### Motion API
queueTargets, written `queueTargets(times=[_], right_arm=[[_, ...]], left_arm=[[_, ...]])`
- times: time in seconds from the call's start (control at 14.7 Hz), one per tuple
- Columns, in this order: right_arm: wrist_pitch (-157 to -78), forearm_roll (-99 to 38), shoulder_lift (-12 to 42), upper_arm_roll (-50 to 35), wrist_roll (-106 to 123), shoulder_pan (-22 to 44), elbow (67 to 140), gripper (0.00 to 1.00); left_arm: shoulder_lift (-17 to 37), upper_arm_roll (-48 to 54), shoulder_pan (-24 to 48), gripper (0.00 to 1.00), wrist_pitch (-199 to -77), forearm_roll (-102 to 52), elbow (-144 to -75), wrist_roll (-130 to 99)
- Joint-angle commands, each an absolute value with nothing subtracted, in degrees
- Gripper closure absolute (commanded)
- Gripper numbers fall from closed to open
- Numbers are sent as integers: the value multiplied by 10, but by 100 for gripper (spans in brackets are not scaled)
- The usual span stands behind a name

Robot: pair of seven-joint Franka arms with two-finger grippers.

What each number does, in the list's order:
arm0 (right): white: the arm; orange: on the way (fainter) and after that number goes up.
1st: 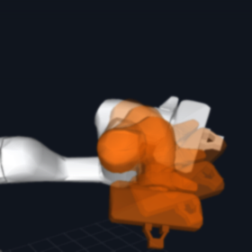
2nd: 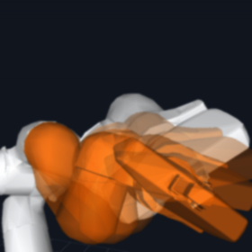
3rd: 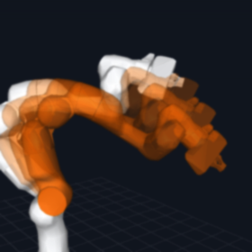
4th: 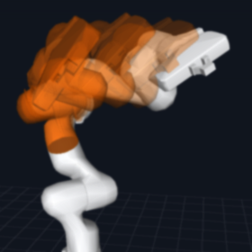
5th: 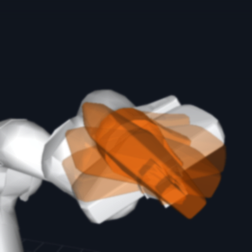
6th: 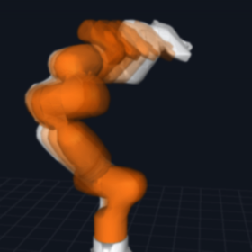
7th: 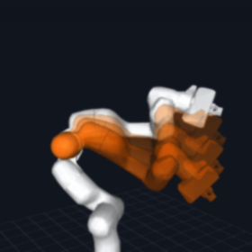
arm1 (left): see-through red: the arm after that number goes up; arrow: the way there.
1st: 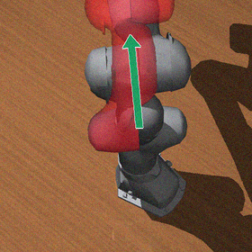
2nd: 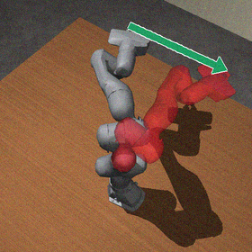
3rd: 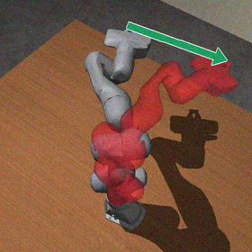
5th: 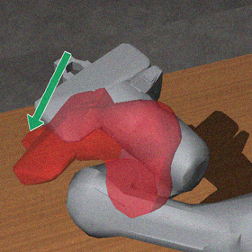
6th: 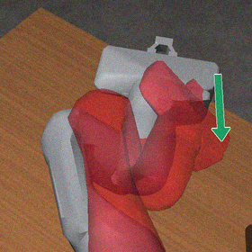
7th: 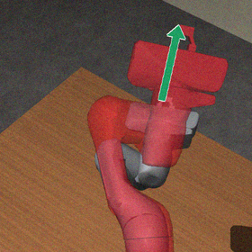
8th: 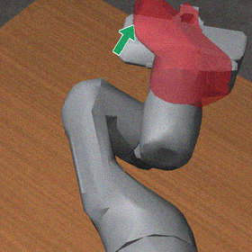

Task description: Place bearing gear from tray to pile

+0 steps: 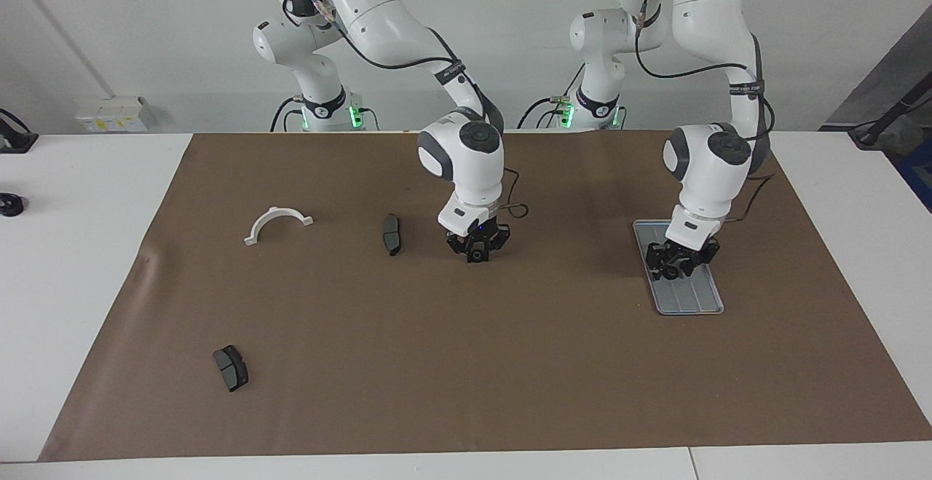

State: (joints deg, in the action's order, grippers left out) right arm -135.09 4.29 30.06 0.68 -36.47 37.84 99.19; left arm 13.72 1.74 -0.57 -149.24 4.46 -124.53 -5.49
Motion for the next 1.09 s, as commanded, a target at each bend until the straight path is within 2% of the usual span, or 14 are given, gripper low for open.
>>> queueTargets(times=[0.0,0.2,0.27,0.41,0.55,0.61,0.82,1.02], right_arm=[[-1354,52,301,10,-380,374,991,100],[-1297,52,256,14,-372,334,981,100],[-1280,53,235,13,-361,311,983,100],[-1246,52,205,13,-294,267,990,100],[-1225,52,186,13,-231,216,998,100],[-1223,52,180,13,-192,194,1003,100],[-1233,49,164,12,-60,108,1054,100],[-1281,42,151,12,17,56,1105,100]], left_arm=[[133,25,-16,38,-1506,30,-1257,-41],[133,25,-15,43,-1506,25,-1258,-41],[132,25,-14,51,-1504,26,-1257,-41],[127,25,-11,78,-1493,25,-1256,-43],[114,25,-10,96,-1472,25,-1255,-44],[107,25,-10,100,-1462,25,-1252,-45],[91,27,1,100,-1420,25,-1232,-59],[77,26,51,100,-1393,25,-1216,-117]])
